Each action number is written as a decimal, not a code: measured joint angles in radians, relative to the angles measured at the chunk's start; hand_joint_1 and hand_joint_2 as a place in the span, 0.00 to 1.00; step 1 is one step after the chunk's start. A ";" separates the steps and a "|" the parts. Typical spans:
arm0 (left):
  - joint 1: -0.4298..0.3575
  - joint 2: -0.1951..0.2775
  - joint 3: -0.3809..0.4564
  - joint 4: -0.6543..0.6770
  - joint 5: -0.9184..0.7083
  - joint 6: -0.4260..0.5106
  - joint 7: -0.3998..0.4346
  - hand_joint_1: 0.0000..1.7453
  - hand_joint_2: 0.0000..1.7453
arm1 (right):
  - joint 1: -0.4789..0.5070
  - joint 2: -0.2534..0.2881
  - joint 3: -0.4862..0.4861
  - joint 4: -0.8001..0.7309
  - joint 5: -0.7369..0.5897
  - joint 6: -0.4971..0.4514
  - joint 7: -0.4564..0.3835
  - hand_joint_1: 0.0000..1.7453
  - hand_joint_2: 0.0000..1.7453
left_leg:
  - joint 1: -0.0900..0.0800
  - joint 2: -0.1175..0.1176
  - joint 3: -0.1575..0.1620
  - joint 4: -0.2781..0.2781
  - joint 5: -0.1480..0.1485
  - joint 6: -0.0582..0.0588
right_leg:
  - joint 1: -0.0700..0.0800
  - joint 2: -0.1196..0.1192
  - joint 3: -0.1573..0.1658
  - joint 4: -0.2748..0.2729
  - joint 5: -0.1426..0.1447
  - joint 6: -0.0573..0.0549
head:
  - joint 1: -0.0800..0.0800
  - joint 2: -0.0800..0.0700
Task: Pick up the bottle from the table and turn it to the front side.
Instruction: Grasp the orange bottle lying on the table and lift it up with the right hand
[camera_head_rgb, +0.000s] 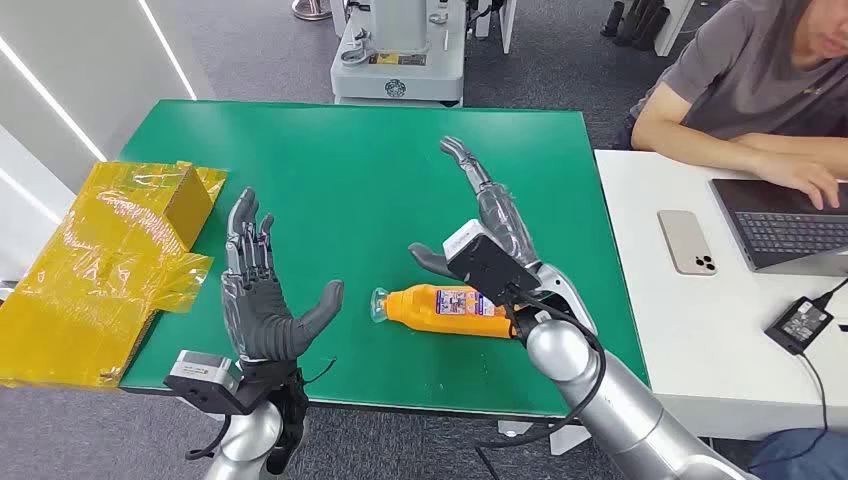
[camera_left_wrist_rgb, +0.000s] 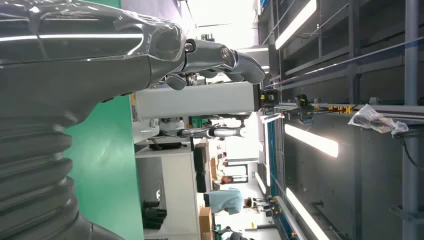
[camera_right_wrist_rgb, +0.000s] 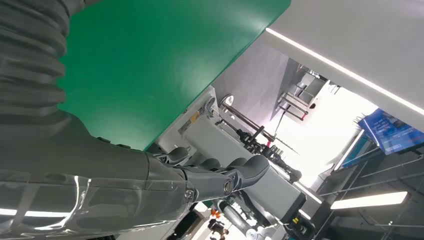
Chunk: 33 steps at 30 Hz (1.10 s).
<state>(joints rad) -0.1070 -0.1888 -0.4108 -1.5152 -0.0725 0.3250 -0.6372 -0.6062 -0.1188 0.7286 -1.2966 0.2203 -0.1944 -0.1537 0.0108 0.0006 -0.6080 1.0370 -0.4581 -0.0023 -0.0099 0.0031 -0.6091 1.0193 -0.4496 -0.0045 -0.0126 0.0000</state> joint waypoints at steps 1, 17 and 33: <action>0.000 0.000 0.000 0.000 0.000 0.000 0.000 0.00 1.00 | 0.000 0.000 0.000 0.000 0.005 0.002 0.003 0.00 1.00 | 0.000 0.000 0.000 0.000 0.000 0.000 | 0.000 0.000 0.000 0.000 0.000 0.000 | 0.000 0.000; 0.016 -0.005 0.001 -0.005 -0.030 -0.066 0.039 0.00 1.00 | -0.018 -0.044 -0.004 0.149 0.349 0.288 0.304 0.00 1.00 | 0.000 -0.001 0.000 0.000 0.000 0.000 | 0.000 -0.001 0.000 -0.001 0.000 0.000 | 0.000 0.000; 0.013 -0.007 0.001 -0.005 -0.036 -0.111 0.053 0.00 1.00 | 0.112 -0.138 -0.083 0.163 0.523 0.333 0.351 0.00 1.00 | 0.000 -0.002 -0.001 0.000 0.000 0.000 | 0.000 -0.002 0.000 -0.001 0.000 0.000 | 0.000 0.000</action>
<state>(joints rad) -0.0943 -0.1960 -0.4101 -1.5203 -0.1088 0.2141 -0.5841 -0.4945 -0.2563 0.6460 -1.1334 0.7435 0.1384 0.1972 0.0108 -0.0014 -0.6085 1.0372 -0.4582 -0.0021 -0.0099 0.0013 -0.6094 1.0185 -0.4496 -0.0044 -0.0126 0.0000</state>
